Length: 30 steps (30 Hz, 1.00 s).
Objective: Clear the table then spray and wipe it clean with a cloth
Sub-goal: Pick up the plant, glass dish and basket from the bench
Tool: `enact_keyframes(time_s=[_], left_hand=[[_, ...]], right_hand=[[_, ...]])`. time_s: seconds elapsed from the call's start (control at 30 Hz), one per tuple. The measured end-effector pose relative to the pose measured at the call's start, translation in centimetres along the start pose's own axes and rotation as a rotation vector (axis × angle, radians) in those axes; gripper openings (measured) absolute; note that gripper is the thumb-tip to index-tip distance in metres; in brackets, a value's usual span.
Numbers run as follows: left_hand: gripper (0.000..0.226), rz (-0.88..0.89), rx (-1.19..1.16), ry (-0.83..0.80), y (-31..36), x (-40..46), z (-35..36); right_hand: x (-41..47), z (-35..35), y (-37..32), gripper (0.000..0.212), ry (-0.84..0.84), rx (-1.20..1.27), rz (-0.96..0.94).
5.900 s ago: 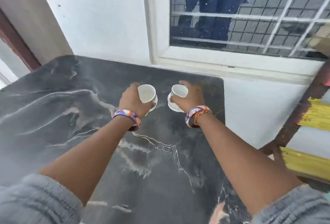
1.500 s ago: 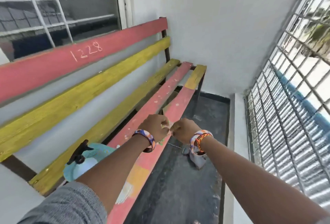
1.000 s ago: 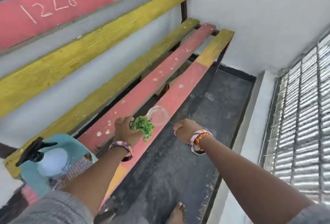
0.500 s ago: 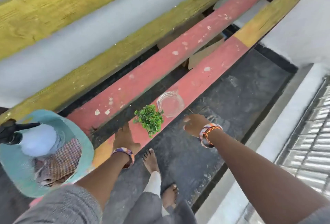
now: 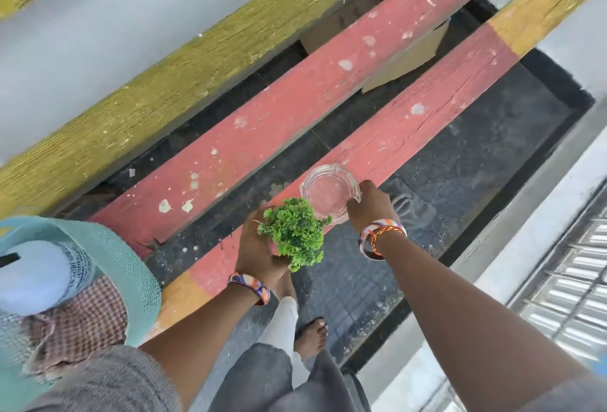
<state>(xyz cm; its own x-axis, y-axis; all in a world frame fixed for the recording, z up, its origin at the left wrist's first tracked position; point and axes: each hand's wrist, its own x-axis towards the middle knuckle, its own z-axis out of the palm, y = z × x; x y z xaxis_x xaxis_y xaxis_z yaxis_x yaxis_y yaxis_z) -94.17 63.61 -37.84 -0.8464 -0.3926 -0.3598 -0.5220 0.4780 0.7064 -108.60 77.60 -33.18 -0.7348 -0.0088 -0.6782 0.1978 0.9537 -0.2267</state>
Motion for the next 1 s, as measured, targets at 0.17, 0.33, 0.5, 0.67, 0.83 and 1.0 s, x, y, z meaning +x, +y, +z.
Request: enact_keyframes(time_s=[0.17, 0.33, 0.5, 0.67, 0.83, 1.0], left_hand=[[0.054, 0.023, 0.061, -0.051, 1.3, -0.8, -1.8], [0.046, 0.065, 0.110, -0.023, 1.4, -3.2, -3.6], [0.057, -0.015, -0.043, 0.073, 2.7, -8.4, -6.1], [0.069, 0.032, -0.177, 0.374, 4.7, -14.8, -11.2], [0.078, -0.056, -0.298, 0.620, 3.2, -20.5, -18.3], [0.030, -0.147, -0.274, 0.874, -0.2, -27.1, -26.2]], right_hand=[[-0.5, -0.4, -0.1, 0.031, -0.039, 0.058, 0.040], [-3.2, -1.0, 0.5, 0.032, -0.073, 0.118, 0.030], [-6.9, -0.7, 1.0, 0.029, -0.154, 0.330, 0.005], [-15.0, -1.5, -2.7, 0.009, -0.227, 0.502, -0.088], [-23.3, 0.1, -9.1, 0.015, -0.288, 0.470, -0.328], [-32.7, 4.0, -16.2, 0.010, -0.409, 0.493, -0.493]])
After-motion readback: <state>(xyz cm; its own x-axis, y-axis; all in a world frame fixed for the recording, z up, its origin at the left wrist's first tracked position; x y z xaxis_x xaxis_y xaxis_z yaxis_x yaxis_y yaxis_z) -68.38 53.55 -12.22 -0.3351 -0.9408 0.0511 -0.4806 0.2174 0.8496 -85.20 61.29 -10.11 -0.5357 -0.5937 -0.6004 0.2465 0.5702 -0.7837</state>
